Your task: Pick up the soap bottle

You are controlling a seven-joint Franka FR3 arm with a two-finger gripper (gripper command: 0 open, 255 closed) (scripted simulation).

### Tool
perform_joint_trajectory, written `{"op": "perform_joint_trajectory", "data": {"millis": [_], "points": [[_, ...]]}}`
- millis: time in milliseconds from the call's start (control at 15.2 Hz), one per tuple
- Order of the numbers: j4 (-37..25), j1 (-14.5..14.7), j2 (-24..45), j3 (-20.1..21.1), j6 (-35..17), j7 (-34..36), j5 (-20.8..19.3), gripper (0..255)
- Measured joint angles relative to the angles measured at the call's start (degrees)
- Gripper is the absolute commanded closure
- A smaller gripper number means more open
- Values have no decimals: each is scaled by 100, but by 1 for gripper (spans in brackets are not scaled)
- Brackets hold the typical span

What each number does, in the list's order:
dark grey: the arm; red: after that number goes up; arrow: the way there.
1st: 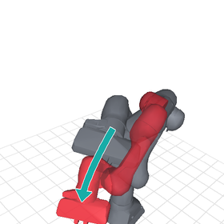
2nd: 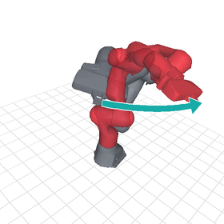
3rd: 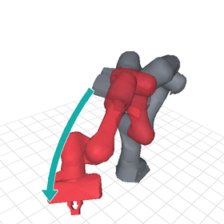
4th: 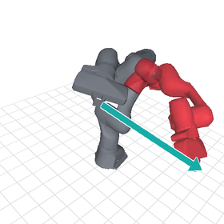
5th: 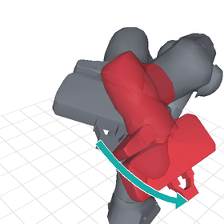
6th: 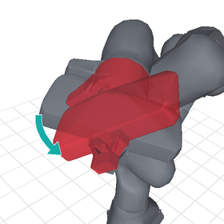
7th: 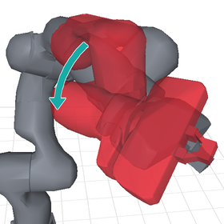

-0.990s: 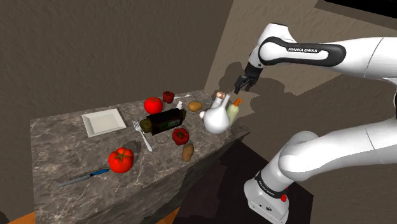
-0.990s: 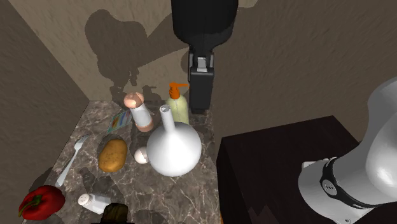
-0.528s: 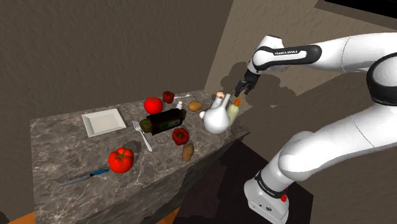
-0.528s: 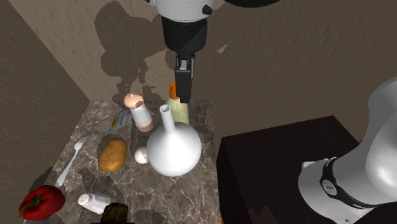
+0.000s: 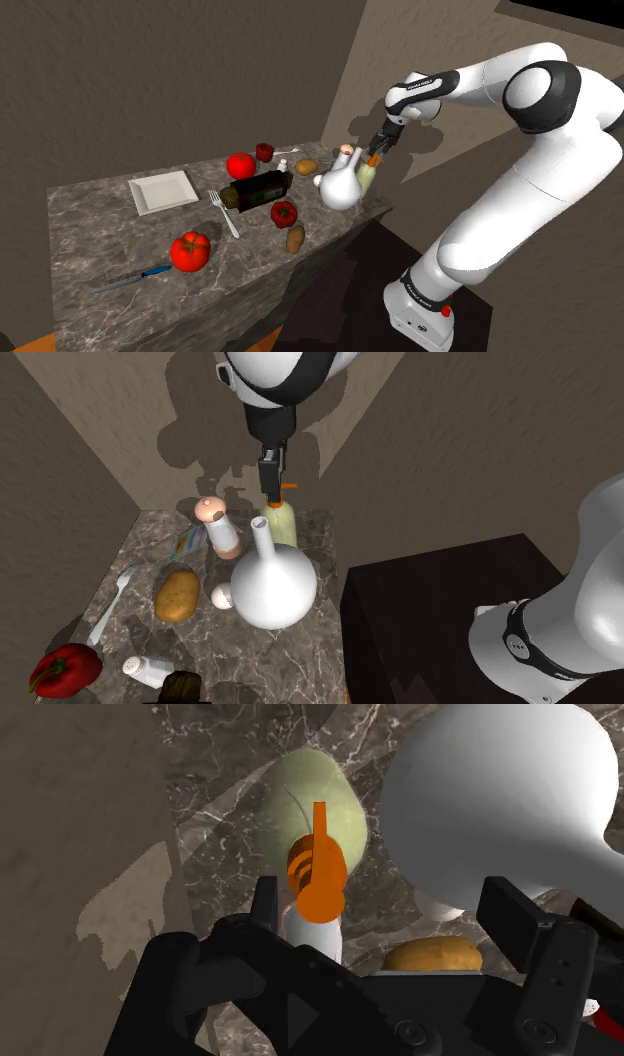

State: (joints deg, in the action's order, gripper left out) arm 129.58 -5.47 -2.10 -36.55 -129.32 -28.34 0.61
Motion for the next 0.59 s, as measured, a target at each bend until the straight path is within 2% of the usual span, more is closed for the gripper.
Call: {"op": "perform_joint_trajectory", "data": {"millis": [132, 594], "points": [[-200, -73, 429, -94, -109, -391, 368, 0], [-130, -163, 944, -58, -556, -789, 853, 0]]}}
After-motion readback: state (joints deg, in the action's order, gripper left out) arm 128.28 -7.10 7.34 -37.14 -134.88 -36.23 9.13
